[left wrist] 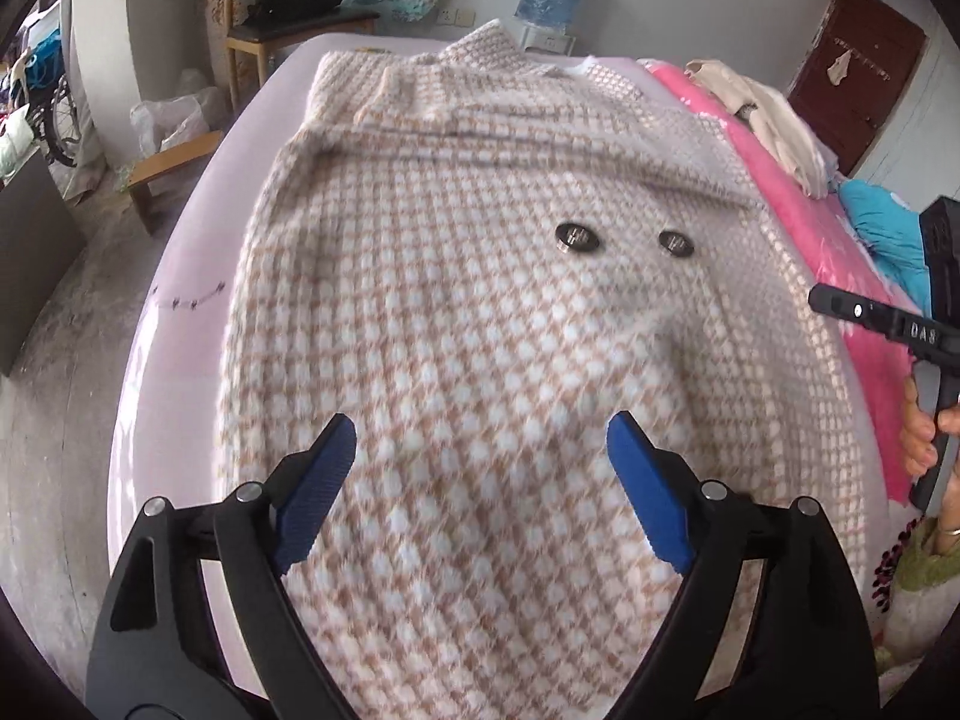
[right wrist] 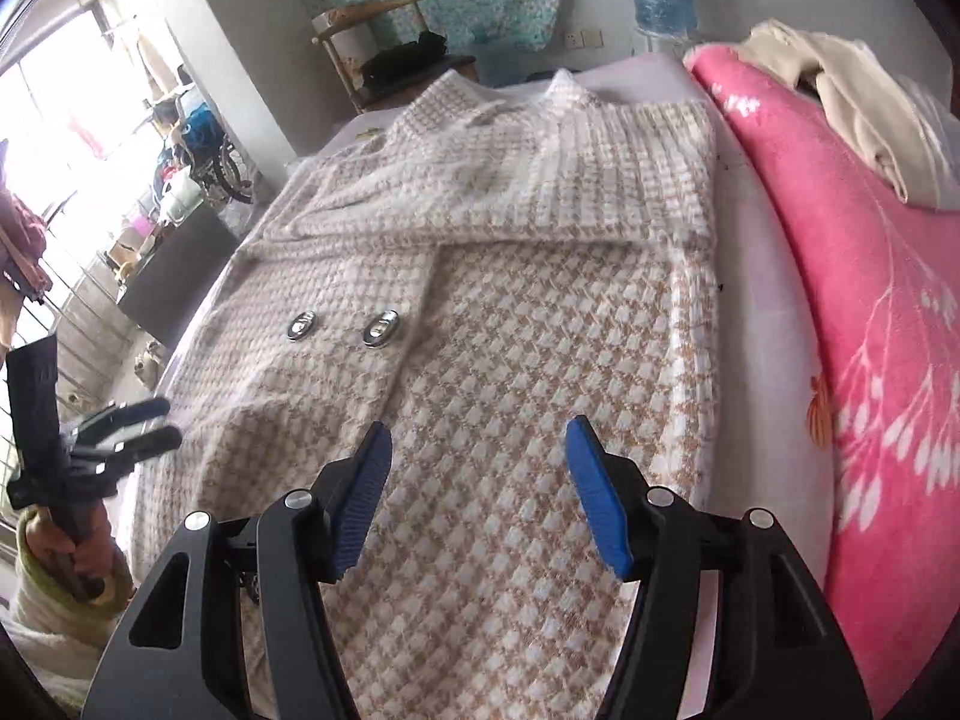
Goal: Fold large clothes
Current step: 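Move both grippers down the coat body toward its hem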
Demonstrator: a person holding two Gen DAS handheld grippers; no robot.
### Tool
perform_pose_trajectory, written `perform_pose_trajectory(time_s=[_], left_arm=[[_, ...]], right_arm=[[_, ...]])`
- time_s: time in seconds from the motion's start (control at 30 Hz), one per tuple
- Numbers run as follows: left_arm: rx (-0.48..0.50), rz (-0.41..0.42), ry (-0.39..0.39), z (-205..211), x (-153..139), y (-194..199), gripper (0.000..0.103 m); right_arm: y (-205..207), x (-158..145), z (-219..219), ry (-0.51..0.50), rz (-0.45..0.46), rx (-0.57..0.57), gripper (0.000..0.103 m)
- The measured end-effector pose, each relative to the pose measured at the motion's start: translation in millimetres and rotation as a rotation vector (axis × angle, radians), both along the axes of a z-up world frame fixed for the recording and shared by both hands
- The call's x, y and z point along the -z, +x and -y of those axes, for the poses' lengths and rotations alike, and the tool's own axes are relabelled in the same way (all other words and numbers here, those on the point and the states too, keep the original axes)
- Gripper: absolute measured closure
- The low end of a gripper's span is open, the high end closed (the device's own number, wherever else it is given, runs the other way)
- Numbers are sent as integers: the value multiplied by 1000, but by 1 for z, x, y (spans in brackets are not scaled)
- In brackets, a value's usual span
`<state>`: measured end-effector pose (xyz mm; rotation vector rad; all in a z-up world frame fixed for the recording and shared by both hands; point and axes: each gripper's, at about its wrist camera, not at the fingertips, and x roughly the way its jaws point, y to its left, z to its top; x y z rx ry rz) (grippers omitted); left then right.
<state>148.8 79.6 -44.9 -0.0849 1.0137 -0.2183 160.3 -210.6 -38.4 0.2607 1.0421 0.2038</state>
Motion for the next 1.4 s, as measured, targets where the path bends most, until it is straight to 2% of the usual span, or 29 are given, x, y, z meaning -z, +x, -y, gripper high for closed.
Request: perform_pose_trajectory(time_s=[0.07,0.1,0.2,0.27,0.3,0.37,0.47,0.53,0.63,0.67,0.7,0.83,0.9,1.0,1.2,1.4], left_arm=[[-24,-2,29,-3,5,-15,21],[-36,4,29,-6,5,-22,21],[-83,10,-5,-23,3,-40,21],[-119,9,-20,-36,4,-49,21],[-135,12,-26,-42,3,-54,21],[-154,20,-30,-51,2,-61,21],[-177,11,15,-54,7,-67,21],[-189,-14,49,-52,14,-67,21],[-195,-33,100,-46,24,-68,20],[-197,-30,120,-44,25,-68,19],[-197,-35,139,-42,26,-68,18],[-215,-55,178,-40,26,-67,14],[-232,-59,182,-40,27,-66,12],[-268,-67,168,-41,27,-68,11],[-306,-57,162,-40,28,-72,11],[-298,-65,162,-41,28,-72,11]], right_arm=[[4,19,14,-129,-79,62,44],[-1,16,23,-106,-57,64,55],[-19,8,44,-67,-63,111,58],[-36,0,47,-165,-77,189,56],[-44,-5,47,-170,-70,203,56],[-62,-17,44,-67,-28,195,56],[-84,-28,15,-25,25,148,55],[-89,-28,-9,-19,36,107,51],[-94,-19,-44,-118,36,74,47],[-95,-16,-52,-147,36,68,42],[-94,-13,-60,-167,32,54,37],[-92,9,-73,-237,-16,24,30],[-93,20,-73,-224,-43,25,25],[-99,23,-79,-256,-32,-13,14],[-104,26,-82,-254,-46,-10,7],[-105,28,-84,-258,-31,1,6]])
